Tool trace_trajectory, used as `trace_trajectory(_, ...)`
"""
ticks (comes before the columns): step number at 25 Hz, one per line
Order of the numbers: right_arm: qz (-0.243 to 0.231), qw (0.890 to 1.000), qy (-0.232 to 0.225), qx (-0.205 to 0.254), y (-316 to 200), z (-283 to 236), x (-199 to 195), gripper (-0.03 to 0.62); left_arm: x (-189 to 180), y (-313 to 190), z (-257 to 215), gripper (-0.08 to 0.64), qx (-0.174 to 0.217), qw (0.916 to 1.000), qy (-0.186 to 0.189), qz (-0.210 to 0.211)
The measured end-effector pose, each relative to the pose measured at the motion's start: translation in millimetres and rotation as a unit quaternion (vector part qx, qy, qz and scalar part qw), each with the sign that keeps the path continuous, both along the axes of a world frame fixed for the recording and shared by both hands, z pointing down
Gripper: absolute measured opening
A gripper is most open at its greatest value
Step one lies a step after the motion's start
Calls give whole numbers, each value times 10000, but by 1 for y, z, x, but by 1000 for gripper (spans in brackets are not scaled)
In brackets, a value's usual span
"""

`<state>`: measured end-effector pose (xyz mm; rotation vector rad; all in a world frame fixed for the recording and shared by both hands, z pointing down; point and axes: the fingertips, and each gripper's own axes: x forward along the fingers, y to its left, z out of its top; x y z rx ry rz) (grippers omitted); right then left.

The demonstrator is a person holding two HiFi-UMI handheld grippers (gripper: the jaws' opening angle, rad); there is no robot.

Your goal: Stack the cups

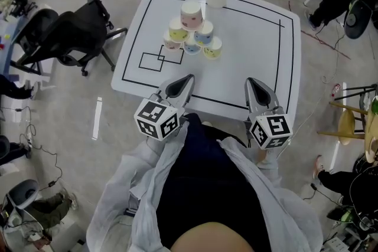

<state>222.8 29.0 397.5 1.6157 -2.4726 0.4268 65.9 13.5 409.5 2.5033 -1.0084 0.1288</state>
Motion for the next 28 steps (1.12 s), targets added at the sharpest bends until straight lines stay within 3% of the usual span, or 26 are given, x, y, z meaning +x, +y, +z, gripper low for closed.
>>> trace_trajectory(28,51,9997,-37,-223,20,13,12,14,20,15,1,-3,78,9999,-85,112)
